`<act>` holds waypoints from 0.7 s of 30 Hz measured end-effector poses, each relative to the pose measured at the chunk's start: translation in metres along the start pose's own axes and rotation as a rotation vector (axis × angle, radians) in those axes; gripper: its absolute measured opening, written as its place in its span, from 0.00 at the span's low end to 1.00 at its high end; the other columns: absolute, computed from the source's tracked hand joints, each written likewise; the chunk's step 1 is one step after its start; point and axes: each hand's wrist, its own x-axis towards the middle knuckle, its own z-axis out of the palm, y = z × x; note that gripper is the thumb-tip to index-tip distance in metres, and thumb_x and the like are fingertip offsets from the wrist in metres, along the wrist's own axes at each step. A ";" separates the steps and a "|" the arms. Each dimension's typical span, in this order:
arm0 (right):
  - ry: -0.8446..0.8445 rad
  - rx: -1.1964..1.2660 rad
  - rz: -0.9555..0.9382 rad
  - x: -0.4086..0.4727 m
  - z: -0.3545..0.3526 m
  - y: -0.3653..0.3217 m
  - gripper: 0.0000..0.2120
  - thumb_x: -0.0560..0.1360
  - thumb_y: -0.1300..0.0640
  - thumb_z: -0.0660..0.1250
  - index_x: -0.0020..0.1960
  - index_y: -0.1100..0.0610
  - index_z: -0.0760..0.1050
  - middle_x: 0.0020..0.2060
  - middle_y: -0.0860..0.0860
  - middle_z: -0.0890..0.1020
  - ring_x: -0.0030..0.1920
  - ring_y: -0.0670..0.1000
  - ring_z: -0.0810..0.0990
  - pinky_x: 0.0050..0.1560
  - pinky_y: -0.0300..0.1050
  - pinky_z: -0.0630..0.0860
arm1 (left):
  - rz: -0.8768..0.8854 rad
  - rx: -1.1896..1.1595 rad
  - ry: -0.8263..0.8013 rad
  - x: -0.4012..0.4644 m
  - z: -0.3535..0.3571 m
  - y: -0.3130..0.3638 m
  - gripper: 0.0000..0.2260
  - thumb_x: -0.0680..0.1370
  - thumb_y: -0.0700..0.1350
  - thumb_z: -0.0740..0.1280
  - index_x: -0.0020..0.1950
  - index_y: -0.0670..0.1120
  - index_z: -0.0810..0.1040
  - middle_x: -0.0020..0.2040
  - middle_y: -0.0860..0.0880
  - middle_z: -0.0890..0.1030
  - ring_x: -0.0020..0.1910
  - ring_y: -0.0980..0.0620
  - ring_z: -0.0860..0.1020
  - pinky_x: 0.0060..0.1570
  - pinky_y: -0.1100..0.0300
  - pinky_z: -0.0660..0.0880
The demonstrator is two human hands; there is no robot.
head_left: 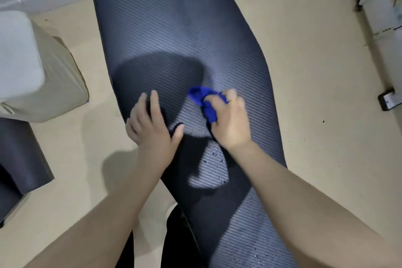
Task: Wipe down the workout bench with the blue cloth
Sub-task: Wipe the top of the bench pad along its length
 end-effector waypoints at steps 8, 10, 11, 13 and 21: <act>0.041 -0.047 0.168 -0.002 -0.001 -0.015 0.21 0.68 0.65 0.64 0.60 0.54 0.74 0.53 0.62 0.72 0.46 0.63 0.71 0.50 0.56 0.74 | -0.413 -0.572 -0.207 -0.004 -0.016 -0.006 0.43 0.65 0.46 0.53 0.77 0.40 0.40 0.79 0.42 0.41 0.78 0.45 0.42 0.75 0.54 0.39; 0.079 -0.007 0.184 -0.010 0.010 -0.039 0.21 0.66 0.66 0.65 0.59 0.55 0.75 0.52 0.62 0.72 0.45 0.63 0.71 0.48 0.54 0.75 | -0.530 -0.849 -0.171 -0.002 -0.015 -0.009 0.41 0.65 0.43 0.52 0.78 0.43 0.40 0.79 0.47 0.42 0.78 0.51 0.43 0.77 0.54 0.40; 0.022 0.017 0.141 -0.017 0.017 -0.053 0.21 0.67 0.65 0.65 0.59 0.54 0.74 0.54 0.61 0.71 0.47 0.62 0.71 0.49 0.52 0.74 | -0.585 -0.963 -0.145 -0.002 -0.016 -0.010 0.41 0.66 0.42 0.52 0.78 0.45 0.41 0.79 0.50 0.44 0.78 0.53 0.46 0.77 0.53 0.43; -0.135 0.050 0.031 -0.031 0.026 -0.083 0.22 0.70 0.62 0.64 0.62 0.51 0.71 0.60 0.59 0.68 0.53 0.62 0.69 0.52 0.52 0.72 | -0.622 -1.074 -0.120 -0.007 -0.021 -0.011 0.39 0.67 0.42 0.51 0.78 0.48 0.43 0.79 0.52 0.48 0.78 0.55 0.51 0.77 0.52 0.49; 0.080 0.086 0.200 0.006 0.027 -0.075 0.18 0.71 0.62 0.60 0.58 0.52 0.76 0.50 0.61 0.72 0.46 0.62 0.72 0.46 0.53 0.73 | -0.688 -1.225 -0.104 0.000 -0.043 -0.034 0.23 0.81 0.35 0.49 0.77 0.44 0.55 0.76 0.49 0.61 0.74 0.56 0.61 0.76 0.56 0.56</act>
